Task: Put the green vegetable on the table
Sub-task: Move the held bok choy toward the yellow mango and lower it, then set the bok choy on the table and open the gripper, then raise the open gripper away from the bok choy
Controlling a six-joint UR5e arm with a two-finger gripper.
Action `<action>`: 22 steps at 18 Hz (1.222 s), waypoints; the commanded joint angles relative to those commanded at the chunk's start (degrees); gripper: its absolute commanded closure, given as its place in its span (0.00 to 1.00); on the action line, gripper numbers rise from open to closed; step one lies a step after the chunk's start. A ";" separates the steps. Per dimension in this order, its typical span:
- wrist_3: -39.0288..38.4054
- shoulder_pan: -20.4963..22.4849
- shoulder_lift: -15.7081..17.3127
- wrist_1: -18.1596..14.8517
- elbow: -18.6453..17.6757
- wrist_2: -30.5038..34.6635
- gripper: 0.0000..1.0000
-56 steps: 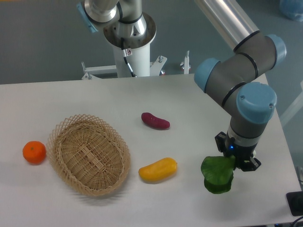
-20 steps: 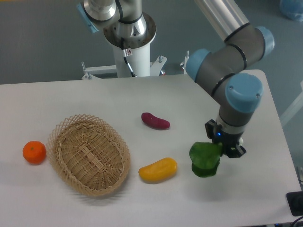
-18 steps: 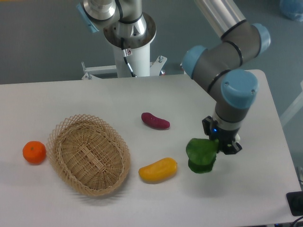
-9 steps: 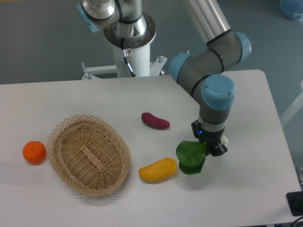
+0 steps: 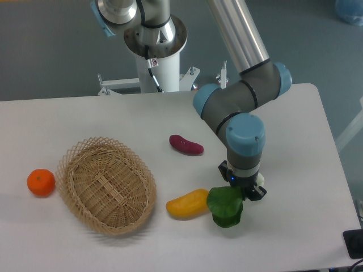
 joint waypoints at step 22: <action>0.62 1.84 -1.14 -11.69 14.41 -5.27 0.00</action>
